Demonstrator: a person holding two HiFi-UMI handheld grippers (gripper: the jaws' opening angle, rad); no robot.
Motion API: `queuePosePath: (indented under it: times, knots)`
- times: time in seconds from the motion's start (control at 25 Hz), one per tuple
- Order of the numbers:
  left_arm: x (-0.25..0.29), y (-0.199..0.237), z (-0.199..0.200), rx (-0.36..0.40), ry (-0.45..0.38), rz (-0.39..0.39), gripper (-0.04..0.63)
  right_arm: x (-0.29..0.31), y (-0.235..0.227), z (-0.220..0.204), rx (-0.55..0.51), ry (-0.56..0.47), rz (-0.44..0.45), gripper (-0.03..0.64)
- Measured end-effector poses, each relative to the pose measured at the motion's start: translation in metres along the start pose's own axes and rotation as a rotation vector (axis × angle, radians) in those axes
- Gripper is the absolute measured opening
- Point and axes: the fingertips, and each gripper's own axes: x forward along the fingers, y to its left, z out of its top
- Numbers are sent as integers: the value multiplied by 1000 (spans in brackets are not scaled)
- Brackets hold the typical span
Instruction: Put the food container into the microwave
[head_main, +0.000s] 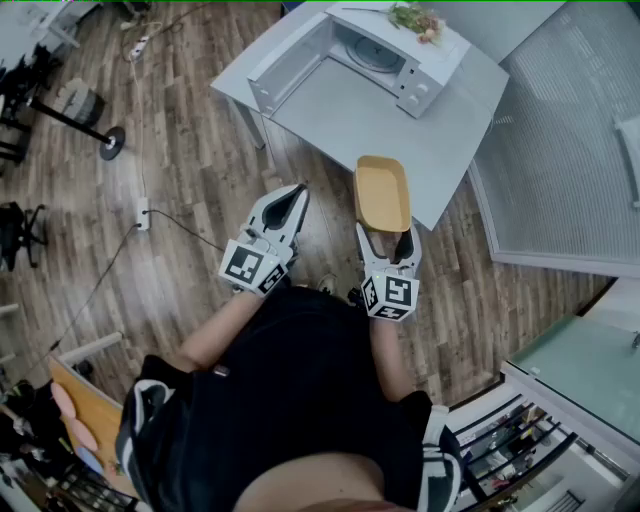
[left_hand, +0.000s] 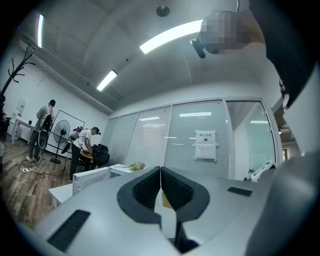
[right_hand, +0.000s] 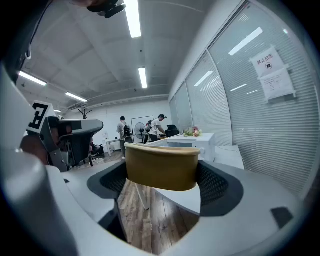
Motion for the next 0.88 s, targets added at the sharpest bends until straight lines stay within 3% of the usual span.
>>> queuePosePath:
  times: [0.48, 0.88]
  knots:
    - [-8, 18, 2, -18, -3, -3, 25, 6, 13, 1, 8, -2, -15, 459]
    - [-22, 68, 9, -41, 7, -45, 25, 31, 45, 4, 36, -20, -93, 459]
